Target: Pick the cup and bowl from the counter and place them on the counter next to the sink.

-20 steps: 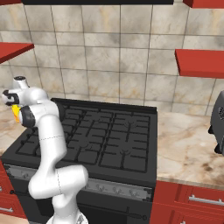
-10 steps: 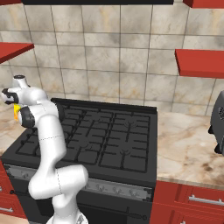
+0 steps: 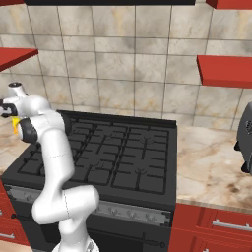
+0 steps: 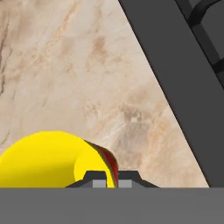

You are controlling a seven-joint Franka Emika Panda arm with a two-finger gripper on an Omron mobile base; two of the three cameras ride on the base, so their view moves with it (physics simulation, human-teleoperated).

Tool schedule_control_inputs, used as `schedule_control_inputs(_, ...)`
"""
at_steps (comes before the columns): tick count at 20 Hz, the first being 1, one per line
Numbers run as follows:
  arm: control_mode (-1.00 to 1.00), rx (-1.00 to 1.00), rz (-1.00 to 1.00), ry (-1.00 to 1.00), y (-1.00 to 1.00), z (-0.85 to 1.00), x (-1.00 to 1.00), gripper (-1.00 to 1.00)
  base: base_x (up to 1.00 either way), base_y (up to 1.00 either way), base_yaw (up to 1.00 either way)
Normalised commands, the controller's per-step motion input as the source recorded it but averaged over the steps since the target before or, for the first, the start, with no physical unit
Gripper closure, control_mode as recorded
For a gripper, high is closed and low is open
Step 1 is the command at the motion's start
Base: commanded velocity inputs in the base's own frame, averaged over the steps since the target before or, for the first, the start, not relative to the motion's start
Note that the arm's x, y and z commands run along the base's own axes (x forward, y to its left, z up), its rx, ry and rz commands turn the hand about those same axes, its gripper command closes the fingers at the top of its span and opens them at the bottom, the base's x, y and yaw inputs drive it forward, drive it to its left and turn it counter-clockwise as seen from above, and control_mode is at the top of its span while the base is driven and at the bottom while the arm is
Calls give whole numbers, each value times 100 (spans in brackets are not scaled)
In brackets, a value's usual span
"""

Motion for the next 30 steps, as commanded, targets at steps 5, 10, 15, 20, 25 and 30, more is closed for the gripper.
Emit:
schedule_control_inputs(5, -100, 0, 8, -16, -37, 24, -55, 100, 0, 0, 0)
schedule_control_inputs(10, -100, 0, 2, -8, -81, 1, -53, 100, 0, 0, 0)
schedule_control_inputs(15, -100, 0, 0, -5, -99, 2, -56, 100, 0, 0, 0)
schedule_control_inputs(20, -100, 5, 0, -11, -57, 75, -33, 100, 0, 0, 0)
schedule_control_inputs(25, -100, 2, 2, -8, -61, 83, -24, 100, 0, 0, 0)
schedule_control_inputs(30, -100, 0, 4, 0, -87, 38, -41, 100, 0, 0, 0)
